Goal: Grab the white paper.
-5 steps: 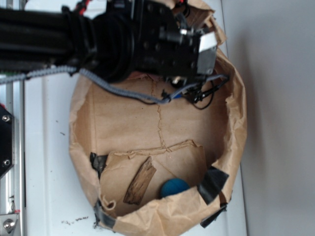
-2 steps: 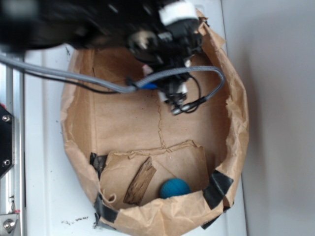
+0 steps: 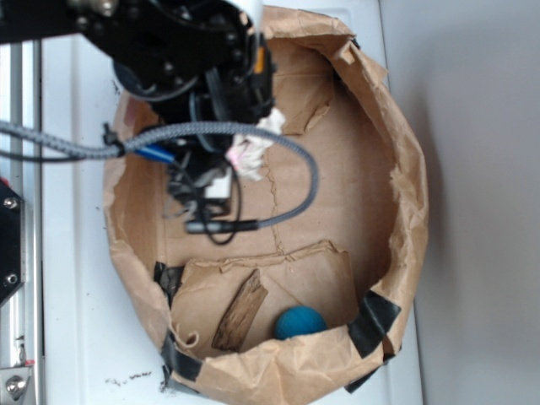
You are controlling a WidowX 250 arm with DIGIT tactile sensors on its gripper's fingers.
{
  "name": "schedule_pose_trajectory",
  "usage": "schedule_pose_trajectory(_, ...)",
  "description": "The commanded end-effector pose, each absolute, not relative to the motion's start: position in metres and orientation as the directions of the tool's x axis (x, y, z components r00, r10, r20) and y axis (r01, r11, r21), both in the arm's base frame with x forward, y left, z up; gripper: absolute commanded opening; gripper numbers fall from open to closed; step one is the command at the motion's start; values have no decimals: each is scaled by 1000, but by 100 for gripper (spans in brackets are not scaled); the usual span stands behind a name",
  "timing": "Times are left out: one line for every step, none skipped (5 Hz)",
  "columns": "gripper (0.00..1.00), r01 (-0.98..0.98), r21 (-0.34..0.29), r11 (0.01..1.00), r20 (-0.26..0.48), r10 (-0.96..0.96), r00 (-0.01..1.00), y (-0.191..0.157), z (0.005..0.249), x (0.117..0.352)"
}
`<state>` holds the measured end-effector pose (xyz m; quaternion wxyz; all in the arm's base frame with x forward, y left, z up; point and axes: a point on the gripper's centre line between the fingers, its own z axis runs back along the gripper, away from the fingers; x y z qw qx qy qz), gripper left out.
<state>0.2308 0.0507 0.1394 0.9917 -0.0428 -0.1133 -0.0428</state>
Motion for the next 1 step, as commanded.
schedule_pose_trajectory(0, 131, 7, 991, 250, -129, 960, 63, 158, 207)
